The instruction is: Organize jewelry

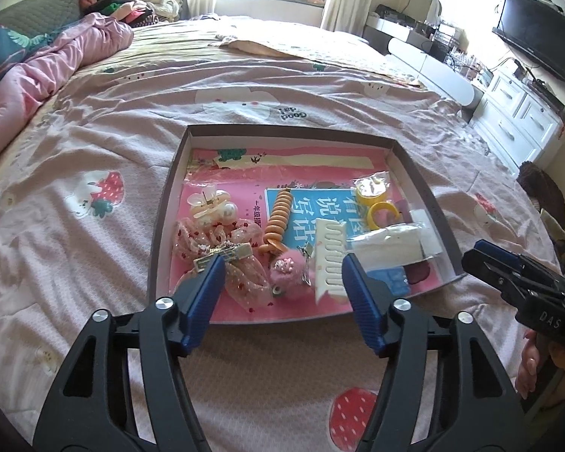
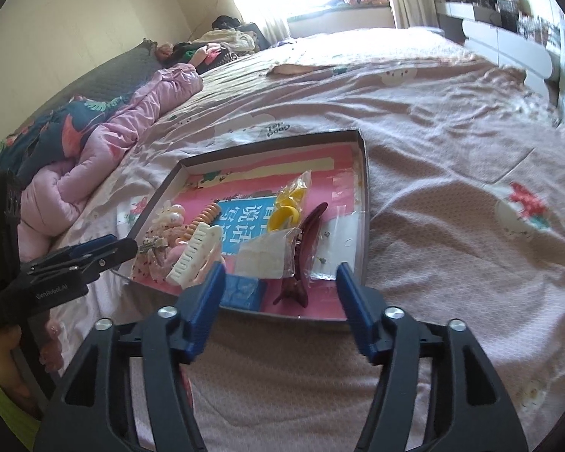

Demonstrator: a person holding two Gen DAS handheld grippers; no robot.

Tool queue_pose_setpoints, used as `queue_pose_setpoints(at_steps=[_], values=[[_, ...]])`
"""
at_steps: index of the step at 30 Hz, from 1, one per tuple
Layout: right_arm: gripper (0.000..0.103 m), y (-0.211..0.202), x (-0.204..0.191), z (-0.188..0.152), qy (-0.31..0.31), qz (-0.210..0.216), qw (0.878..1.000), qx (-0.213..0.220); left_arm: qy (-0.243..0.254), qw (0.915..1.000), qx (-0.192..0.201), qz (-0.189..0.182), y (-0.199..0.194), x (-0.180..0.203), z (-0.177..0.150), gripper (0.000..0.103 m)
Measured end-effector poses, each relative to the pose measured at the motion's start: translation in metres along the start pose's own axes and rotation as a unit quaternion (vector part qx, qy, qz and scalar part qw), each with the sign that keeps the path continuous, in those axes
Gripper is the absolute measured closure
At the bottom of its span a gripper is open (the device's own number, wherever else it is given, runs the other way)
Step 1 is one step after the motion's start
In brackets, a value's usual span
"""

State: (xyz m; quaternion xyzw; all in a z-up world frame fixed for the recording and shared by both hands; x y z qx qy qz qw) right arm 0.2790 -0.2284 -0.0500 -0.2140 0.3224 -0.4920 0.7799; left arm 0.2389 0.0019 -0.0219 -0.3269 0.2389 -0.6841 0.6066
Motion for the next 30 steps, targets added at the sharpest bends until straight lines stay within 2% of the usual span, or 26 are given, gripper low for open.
queue_pose_setpoints(at_steps=[2,4,6,11,18,30], values=[[0.027,-0.01,-0.004,-0.002,-0.009,-0.004,1.0,0.008,-0.001,1.0,0.005,0.001,-0.007,0.0,-0.002,0.035],[0.023,-0.02,-0.009,-0.004,-0.021,-0.01,1.0,0.018,-0.008,0.9999,0.011,0.0,-0.017,-0.002,-0.004,0.03],[0.017,-0.029,-0.015,-0.006,-0.032,-0.014,0.999,0.025,-0.017,0.9997,0.016,-0.005,-0.026,-0.003,-0.006,0.018],[0.009,-0.045,-0.026,-0.012,-0.046,-0.016,0.998,0.04,-0.025,0.9993,0.03,-0.003,-0.046,-0.006,-0.014,0.011],[0.007,-0.07,-0.04,-0.026,-0.073,-0.021,0.995,0.064,-0.015,0.9991,0.038,0.013,-0.067,-0.003,-0.037,0.011],[0.007,-0.086,-0.054,-0.061,-0.077,-0.02,0.995,0.055,-0.02,0.9985,0.048,0.021,-0.093,-0.001,-0.079,0.011]])
Point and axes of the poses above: each gripper's, at about its wrist camera, not at the fingertips, and y roughly the way its jaws point, x to its right, z to its top, the point moved 1 cm from there along y, roughly the way its jaws point, and after that the axes turned 3 degrees about x, right-handed, at the moved point
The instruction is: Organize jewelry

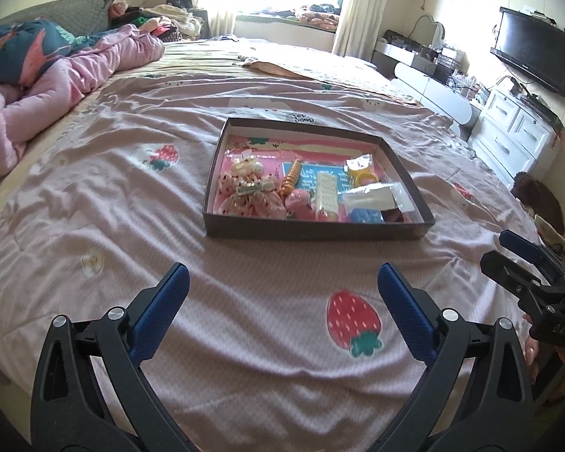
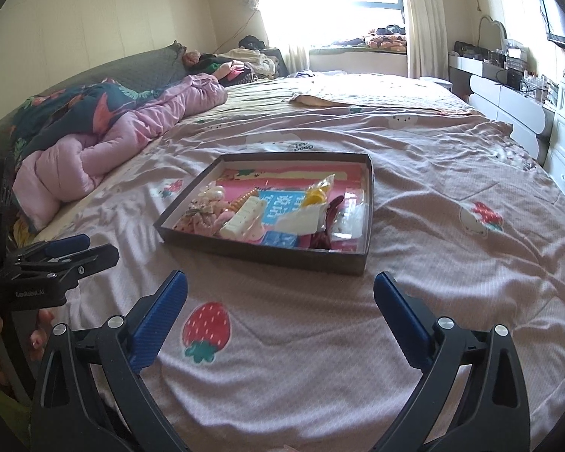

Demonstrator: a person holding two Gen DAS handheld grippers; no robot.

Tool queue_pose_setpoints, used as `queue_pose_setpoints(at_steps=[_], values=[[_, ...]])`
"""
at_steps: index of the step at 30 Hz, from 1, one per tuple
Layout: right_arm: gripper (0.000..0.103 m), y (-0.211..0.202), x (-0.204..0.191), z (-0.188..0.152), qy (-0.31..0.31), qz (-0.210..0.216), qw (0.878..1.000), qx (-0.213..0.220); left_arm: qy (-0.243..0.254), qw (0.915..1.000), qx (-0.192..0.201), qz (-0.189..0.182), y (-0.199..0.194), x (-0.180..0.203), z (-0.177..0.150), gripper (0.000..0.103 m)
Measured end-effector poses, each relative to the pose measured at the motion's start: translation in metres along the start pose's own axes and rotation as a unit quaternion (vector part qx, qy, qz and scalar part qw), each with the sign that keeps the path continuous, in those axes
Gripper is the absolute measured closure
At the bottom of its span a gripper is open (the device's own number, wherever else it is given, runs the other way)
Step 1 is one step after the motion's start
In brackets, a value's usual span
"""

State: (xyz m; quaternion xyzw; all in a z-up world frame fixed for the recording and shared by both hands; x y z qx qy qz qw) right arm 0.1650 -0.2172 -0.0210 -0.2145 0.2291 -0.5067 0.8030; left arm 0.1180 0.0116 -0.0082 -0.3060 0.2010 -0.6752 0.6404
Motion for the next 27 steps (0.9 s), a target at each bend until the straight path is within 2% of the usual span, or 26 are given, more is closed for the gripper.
queue_pose_setpoints(at_steps=[6,27], values=[[0.007,-0.0025,-0.0049,-0.0097,0.004,0.003,1.0,-0.006,0.003,1.0,0.003,0.001,-0.0046,0.0033,-0.0051,0.011],[0.007,-0.0036,-0.0019,-0.0096,0.009,0.0,1.0,-0.009,0.007,1.0,0.004,0.003,-0.009,0.0054,-0.0062,0.011]])
Point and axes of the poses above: each gripper's, at about its wrist camera, not at the fingertips, and y roughly the way its jaws point, x to its right, z to its top, the point moved 1 cm from there along y, roughly the way its jaws point, and after that the axes turned 3 degrees about x, right-handed, at the moved point
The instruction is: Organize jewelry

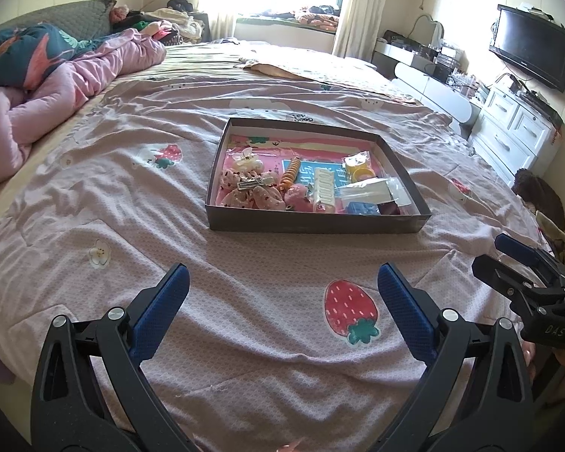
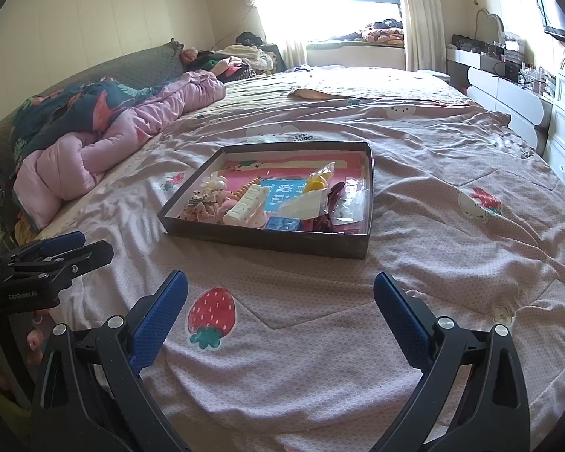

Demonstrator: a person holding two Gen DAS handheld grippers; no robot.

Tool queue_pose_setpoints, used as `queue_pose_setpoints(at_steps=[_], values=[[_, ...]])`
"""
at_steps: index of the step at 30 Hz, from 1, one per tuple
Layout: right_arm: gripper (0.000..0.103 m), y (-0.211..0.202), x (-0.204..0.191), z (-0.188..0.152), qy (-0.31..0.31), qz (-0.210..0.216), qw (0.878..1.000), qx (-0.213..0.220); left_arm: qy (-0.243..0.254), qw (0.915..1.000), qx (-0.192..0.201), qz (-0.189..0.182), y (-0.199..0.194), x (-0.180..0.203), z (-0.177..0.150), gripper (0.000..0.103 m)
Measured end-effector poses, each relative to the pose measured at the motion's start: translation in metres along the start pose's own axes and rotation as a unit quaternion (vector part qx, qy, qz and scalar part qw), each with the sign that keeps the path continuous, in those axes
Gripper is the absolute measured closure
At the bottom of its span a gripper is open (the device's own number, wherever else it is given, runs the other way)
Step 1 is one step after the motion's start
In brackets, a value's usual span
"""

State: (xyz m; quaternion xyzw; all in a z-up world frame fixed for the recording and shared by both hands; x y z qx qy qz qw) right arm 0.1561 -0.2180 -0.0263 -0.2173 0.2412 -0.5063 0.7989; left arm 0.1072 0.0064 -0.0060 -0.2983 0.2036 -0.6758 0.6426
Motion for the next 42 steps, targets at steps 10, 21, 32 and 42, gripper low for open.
queue_pose_setpoints(at_steps=[10,21,32,42], values=[[0.007,-0.0013,0.0016,0.0006,0.0,-0.001,1.0,0.003,-0.001,1.0,0.0,0.001,0.0001,-0.0009,0.0011,0.011],[0.007,-0.0045,0.0017,0.0009,-0.001,-0.003,1.0,0.006,-0.001,1.0,0.001,0.001,-0.0002,-0.0015,0.0014,0.011],[0.007,-0.0044,0.0013,0.0006,-0.001,-0.003,1.0,0.006,-0.004,0.9999,-0.001,0.009,-0.0013,-0.0073,0.0058,0.011],[0.007,-0.0052,0.0016,0.0009,0.0,-0.003,1.0,0.006,-0.003,0.9999,0.0,0.014,-0.002,-0.0085,0.0047,0.011]])
Point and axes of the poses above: each gripper's, at about its wrist camera, not at the fingertips, and y roughly the way its jaws point, x to its right, z to its top, the point moved 1 cm from there along y, roughly the way its jaws point, and after that the axes turned 3 degrees about x, right-handed, at the moved point
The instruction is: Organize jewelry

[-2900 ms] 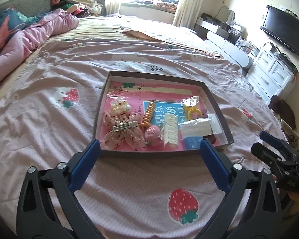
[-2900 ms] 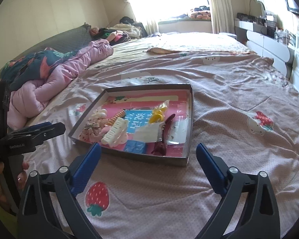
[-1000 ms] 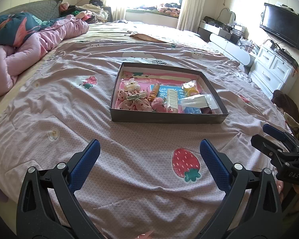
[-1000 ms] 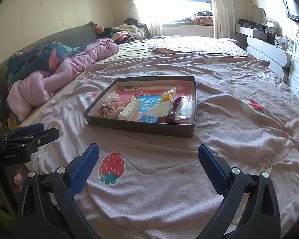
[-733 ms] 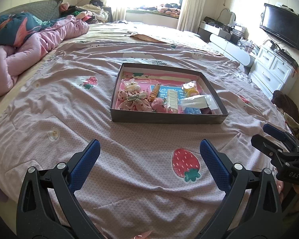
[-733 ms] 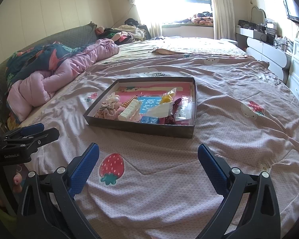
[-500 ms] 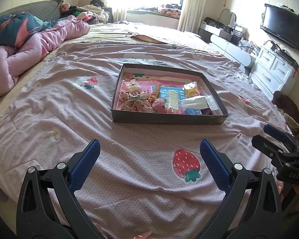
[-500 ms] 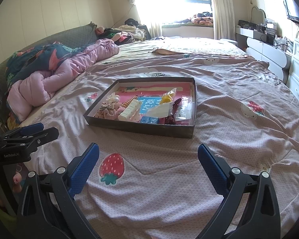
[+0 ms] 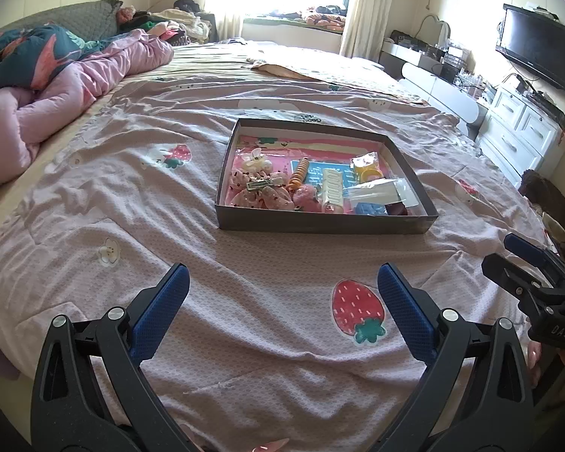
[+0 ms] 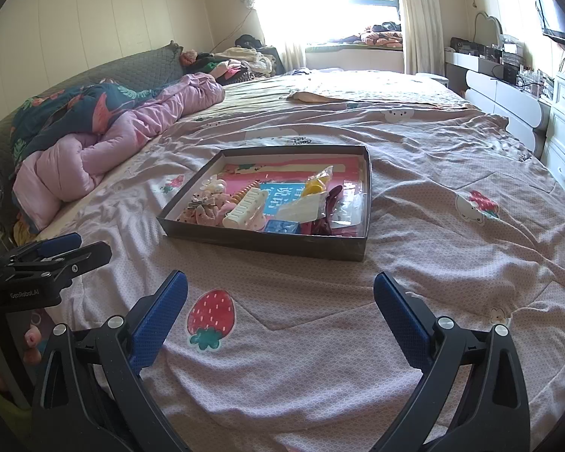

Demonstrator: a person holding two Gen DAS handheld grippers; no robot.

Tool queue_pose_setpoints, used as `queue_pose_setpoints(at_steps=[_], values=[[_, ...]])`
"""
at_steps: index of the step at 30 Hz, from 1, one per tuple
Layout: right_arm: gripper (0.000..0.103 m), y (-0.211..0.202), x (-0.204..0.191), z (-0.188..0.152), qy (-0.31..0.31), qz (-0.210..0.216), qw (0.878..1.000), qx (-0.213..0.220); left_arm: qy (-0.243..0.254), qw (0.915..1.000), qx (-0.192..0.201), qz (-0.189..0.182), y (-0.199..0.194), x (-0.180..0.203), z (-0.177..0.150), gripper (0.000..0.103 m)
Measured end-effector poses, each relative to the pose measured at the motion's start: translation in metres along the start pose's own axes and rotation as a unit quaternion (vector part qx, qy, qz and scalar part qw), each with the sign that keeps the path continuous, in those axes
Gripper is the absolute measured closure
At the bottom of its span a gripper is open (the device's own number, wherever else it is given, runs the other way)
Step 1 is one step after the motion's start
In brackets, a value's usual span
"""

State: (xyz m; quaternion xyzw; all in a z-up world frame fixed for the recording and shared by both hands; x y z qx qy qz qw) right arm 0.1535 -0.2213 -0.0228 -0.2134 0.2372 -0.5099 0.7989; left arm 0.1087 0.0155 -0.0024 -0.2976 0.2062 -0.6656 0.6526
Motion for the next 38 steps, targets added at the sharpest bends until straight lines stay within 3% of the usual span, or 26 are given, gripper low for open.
queue_pose_setpoints(at_steps=[21,30,34,38], values=[[0.007,-0.001,0.0,-0.001,-0.002,-0.003,1.0,0.0,0.005,0.9999,0.006,0.007,0.004,0.0,-0.002,0.011],[0.007,0.002,0.017,0.0,0.009,-0.017,1.0,0.001,-0.004,0.9999,0.001,0.016,0.015,-0.002,0.001,0.011],[0.007,0.013,0.054,0.007,0.039,-0.055,0.998,0.002,-0.032,0.9982,-0.021,0.046,0.042,-0.036,0.018,0.011],[0.007,0.045,0.13,0.017,0.069,-0.153,0.986,-0.015,-0.044,0.9925,-0.04,0.107,0.082,-0.087,0.039,0.011]])
Point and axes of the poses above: each gripper's, at about its wrist camera, not at the fingertips, and y roughly the way its jaws point, x to its right, z to its top, the point moved 1 cm from there along y, roughly the way its jaws point, and after that the axes turned 3 degrees about x, right-handed, at the moved point
